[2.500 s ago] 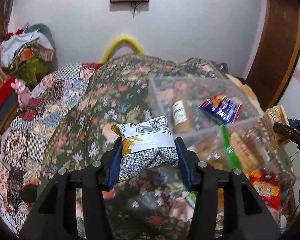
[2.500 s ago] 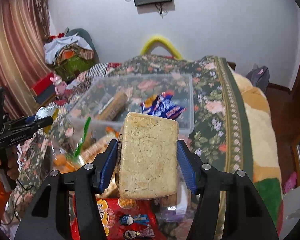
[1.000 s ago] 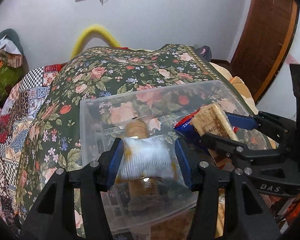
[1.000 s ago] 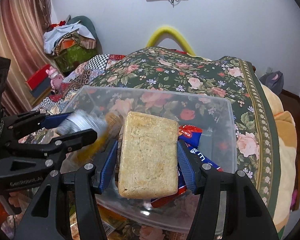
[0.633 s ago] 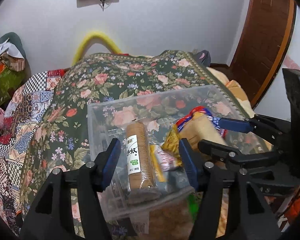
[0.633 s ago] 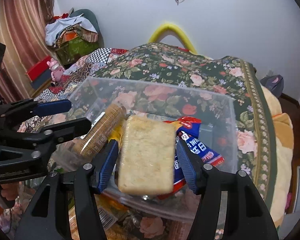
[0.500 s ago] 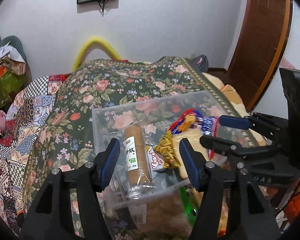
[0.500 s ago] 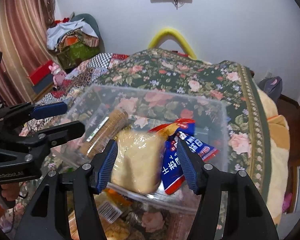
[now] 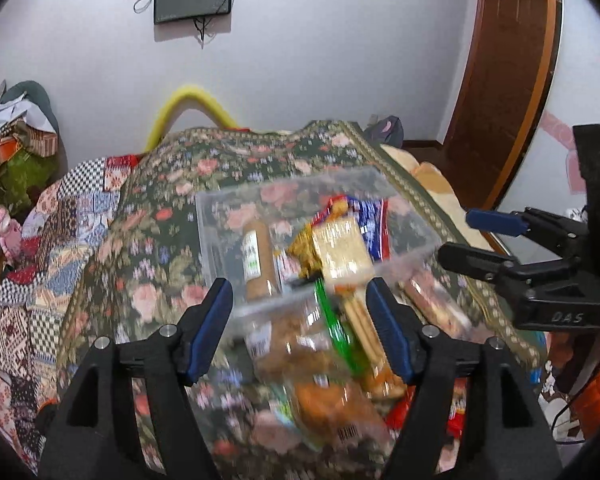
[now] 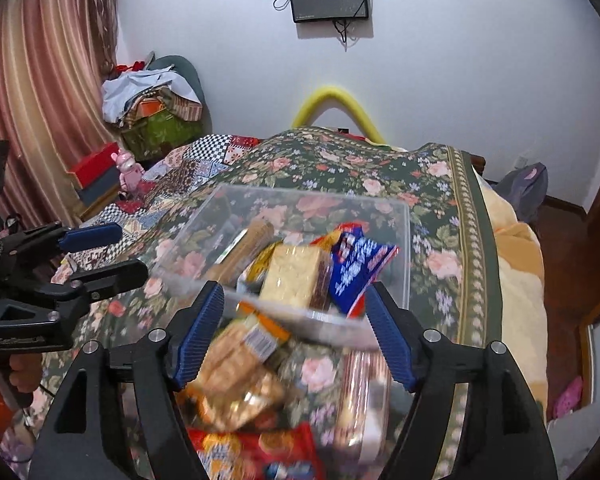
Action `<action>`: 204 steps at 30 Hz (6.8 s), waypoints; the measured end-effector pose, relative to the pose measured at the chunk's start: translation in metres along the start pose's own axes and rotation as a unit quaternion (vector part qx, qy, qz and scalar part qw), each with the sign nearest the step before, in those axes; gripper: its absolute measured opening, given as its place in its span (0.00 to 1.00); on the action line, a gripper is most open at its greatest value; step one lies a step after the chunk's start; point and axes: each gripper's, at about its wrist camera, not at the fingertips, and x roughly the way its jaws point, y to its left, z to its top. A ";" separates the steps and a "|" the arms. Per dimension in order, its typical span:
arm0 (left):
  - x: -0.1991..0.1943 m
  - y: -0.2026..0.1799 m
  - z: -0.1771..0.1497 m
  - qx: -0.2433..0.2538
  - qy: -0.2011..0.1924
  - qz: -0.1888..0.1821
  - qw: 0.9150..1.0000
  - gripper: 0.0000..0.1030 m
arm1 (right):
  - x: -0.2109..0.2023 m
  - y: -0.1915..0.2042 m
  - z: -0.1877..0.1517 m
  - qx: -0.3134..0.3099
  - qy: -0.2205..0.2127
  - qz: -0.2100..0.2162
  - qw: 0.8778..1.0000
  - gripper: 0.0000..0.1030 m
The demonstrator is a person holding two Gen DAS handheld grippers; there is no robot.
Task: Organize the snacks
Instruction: 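Grasp the bagged cookies with the left tool while the right tool grasps the red snack bag, then carry both bags over the clear box and lower them in, then grasp the green-striped bread bag with the left tool while the right tool grasps the wafer pack, then lift both packs over the clear box and open both tools to drop them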
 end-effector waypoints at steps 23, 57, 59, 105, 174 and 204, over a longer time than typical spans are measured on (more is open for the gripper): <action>0.048 -0.006 -0.103 -0.022 0.104 0.017 0.994 0.67 | 0.023 0.013 -0.104 0.016 0.113 0.013 0.993 0.97; -0.024 0.000 -0.088 -0.038 0.002 0.000 0.999 0.46 | -0.022 -0.007 -0.094 0.062 0.051 0.046 0.996 0.20; -0.029 -0.001 -0.082 -0.036 -0.008 0.002 0.999 0.46 | -0.030 -0.009 -0.090 0.056 0.038 0.035 0.997 0.20; 0.115 0.050 0.059 -0.043 -0.026 0.046 0.998 0.46 | 0.087 -0.039 0.062 0.064 -0.033 0.000 0.997 0.20; 0.068 0.018 -0.062 -0.047 0.067 0.001 0.997 0.79 | 0.052 -0.024 -0.072 0.025 0.090 0.002 0.996 0.53; 0.055 0.020 -0.059 -0.042 0.018 0.055 0.997 0.42 | 0.045 -0.021 -0.078 0.003 0.071 -0.022 0.997 0.33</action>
